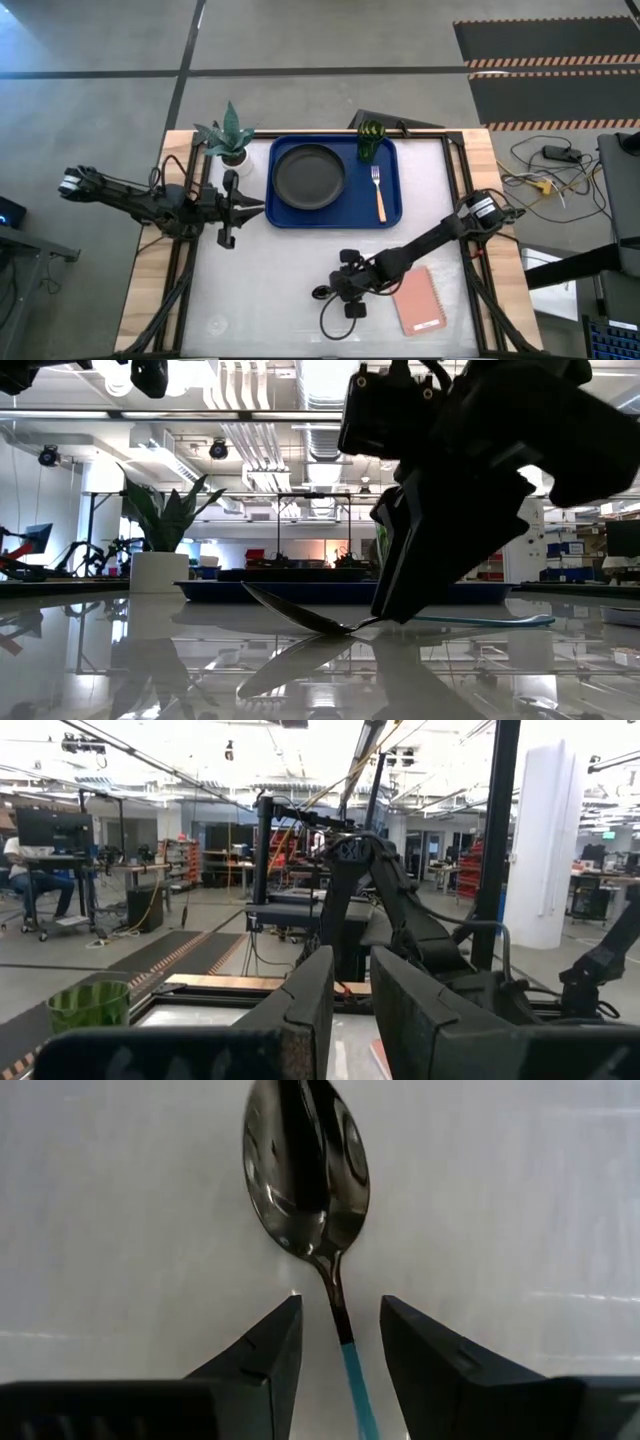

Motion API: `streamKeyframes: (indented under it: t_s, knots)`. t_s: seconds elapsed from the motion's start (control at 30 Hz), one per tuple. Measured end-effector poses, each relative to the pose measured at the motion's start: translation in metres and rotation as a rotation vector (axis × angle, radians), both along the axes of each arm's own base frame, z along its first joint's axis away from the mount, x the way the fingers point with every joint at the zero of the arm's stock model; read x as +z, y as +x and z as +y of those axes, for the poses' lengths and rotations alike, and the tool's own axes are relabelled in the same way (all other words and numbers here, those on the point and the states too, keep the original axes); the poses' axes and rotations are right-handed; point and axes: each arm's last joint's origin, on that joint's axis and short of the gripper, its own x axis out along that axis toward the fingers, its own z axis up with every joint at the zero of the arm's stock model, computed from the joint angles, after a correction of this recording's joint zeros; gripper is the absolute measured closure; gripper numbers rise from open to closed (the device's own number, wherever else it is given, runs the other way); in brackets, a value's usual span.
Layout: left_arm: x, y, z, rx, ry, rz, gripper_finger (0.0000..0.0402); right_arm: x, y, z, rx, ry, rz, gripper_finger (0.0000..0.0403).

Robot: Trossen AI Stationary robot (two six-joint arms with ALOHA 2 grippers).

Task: Pick and place plate/cup/fork/spoon on tray
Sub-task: Put the blue spoon in between of the black plate and orange fork on the blue tray

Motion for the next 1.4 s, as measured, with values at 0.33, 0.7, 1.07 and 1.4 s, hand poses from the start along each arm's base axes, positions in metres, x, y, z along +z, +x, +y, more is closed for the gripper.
streamKeyframes:
  t_s: [0.33,0.7,1.07,1.4]
  knots:
    - [0.0,0.0,0.0,0.0,-0.001,-0.001,0.0348,-0.011,0.002,0.0,-0.004,-0.015,0.012,0.0311]
    - [0.0,0.0,0.0,0.0,-0.001,-0.002,0.0348,-0.01,0.003,0.0,-0.002,0.0,0.013,0.0391]
    - [0.0,0.0,0.0,-0.001,-0.003,0.0,0.0348,0.014,0.0,-0.007,-0.07,0.07,-0.006,0.0393]
    - [-0.001,0.0,0.0,-0.001,-0.001,0.006,0.0348,0.047,-0.006,-0.051,-0.476,0.158,0.037,0.0394]
